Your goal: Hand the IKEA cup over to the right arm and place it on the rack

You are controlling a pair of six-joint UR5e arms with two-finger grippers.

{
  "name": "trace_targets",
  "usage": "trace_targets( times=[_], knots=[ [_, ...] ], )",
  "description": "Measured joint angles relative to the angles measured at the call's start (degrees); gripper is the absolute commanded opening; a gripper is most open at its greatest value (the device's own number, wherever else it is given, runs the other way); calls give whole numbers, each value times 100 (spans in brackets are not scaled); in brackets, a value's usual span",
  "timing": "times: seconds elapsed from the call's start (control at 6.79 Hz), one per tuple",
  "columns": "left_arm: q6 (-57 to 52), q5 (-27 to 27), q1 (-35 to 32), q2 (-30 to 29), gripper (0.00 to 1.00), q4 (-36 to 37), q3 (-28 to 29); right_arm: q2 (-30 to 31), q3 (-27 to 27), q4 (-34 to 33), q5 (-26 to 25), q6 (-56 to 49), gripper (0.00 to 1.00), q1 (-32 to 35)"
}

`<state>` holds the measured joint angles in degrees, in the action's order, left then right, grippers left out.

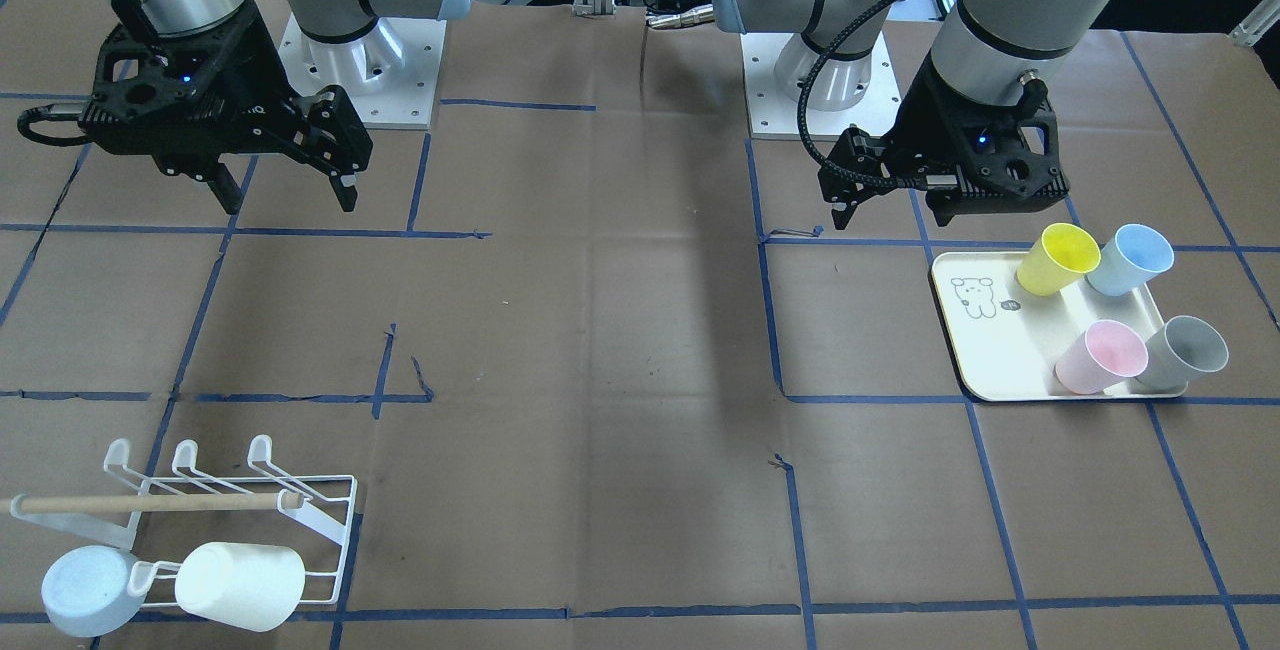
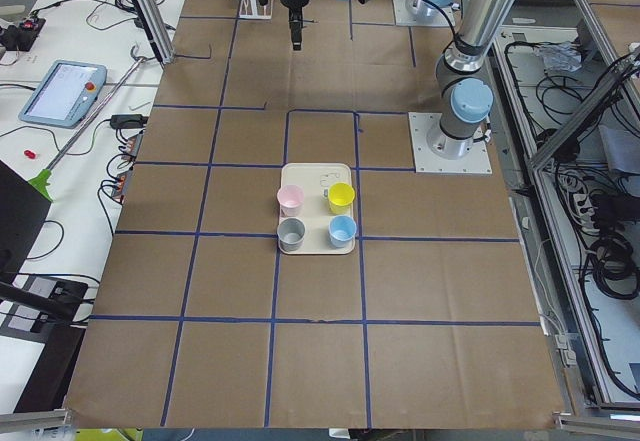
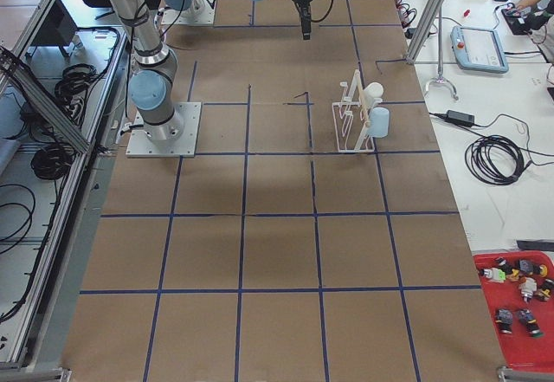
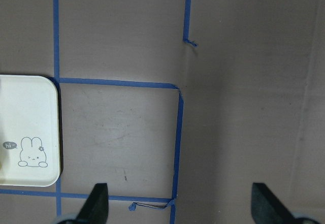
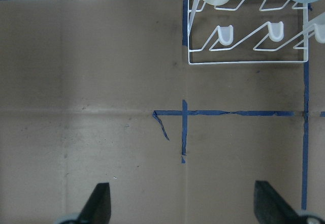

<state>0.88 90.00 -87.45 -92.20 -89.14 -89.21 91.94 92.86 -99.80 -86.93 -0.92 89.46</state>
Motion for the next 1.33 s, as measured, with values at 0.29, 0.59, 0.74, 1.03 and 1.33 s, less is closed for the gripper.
trace_targets(
  times=[0.29,0.59,0.74,1.03,1.33],
  knots=[
    [0,0,0,5,99,-4,-3,2,-65,27,1,-2,100,6],
    [0,0,0,24,99,-1,-20,3,-80,30,-27,-4,100,3],
    [0,0,0,30,99,1,-23,4,-83,31,-34,-4,100,2],
    [0,-4,0,35,99,-1,-30,3,-83,31,-42,-7,100,1],
    [0,-3,0,30,99,-4,-27,0,-78,29,-43,-12,100,1]
  ],
)
